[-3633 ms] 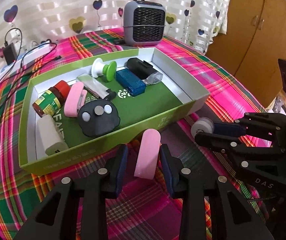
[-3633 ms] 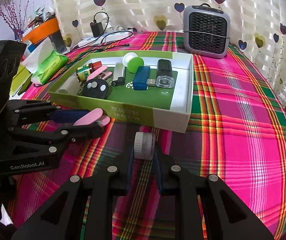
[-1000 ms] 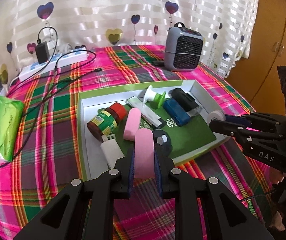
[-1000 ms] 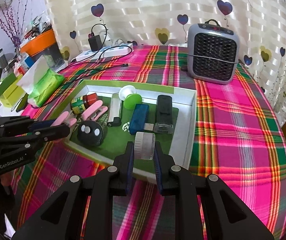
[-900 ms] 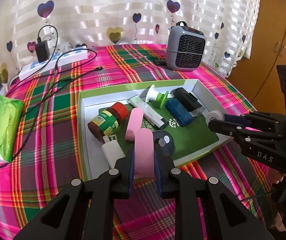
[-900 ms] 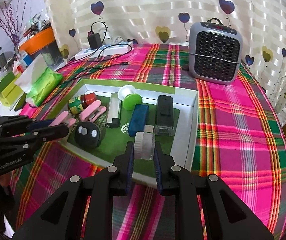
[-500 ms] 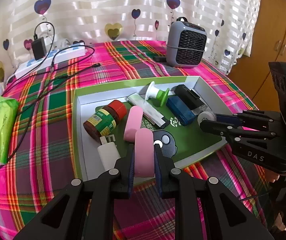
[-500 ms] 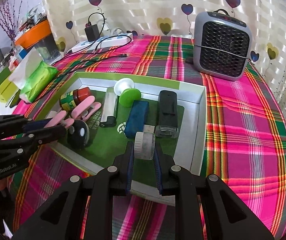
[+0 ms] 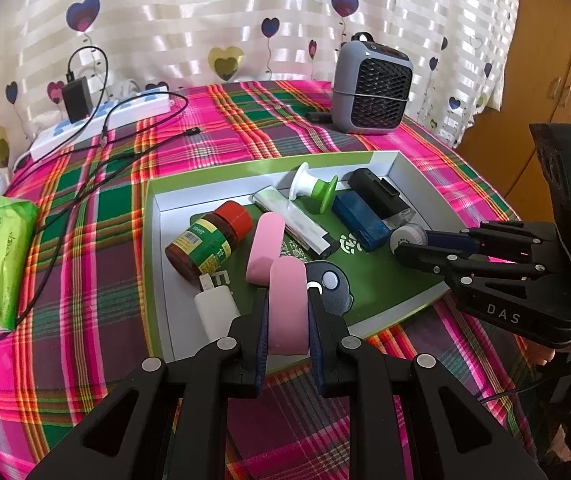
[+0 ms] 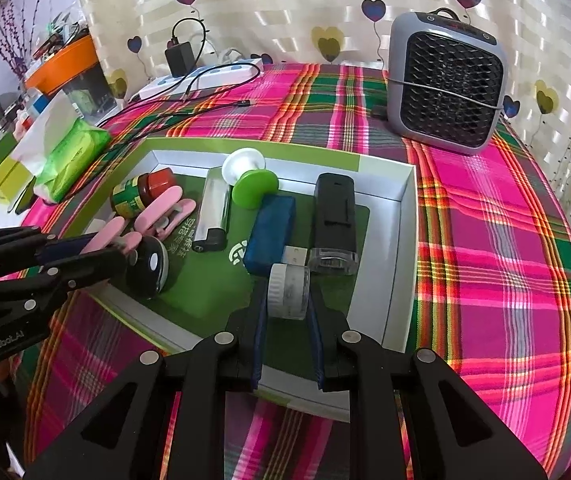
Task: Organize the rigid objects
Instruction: 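Open both tools to release the pink block and the white cap in the box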
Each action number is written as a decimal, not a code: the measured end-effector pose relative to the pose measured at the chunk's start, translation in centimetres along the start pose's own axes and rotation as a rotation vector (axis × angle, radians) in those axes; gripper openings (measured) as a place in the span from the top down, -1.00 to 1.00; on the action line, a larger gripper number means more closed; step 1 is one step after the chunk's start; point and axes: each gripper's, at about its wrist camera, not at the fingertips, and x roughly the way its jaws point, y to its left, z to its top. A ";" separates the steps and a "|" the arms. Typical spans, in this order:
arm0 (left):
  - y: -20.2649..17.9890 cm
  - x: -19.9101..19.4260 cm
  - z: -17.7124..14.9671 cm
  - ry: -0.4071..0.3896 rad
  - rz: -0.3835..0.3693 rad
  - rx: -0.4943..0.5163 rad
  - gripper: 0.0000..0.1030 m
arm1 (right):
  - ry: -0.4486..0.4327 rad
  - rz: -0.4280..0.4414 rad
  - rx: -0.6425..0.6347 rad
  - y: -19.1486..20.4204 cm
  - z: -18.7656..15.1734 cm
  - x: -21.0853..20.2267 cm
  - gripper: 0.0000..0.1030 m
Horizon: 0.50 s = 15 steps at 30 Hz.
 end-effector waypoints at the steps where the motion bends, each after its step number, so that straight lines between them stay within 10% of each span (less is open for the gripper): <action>1: 0.0 0.0 0.0 0.001 0.002 0.003 0.67 | 0.001 0.001 0.000 0.0 0.0 0.0 0.61; 15: -0.2 0.0 0.0 0.002 0.009 0.011 0.63 | 0.004 -0.006 0.004 0.0 0.0 0.2 0.61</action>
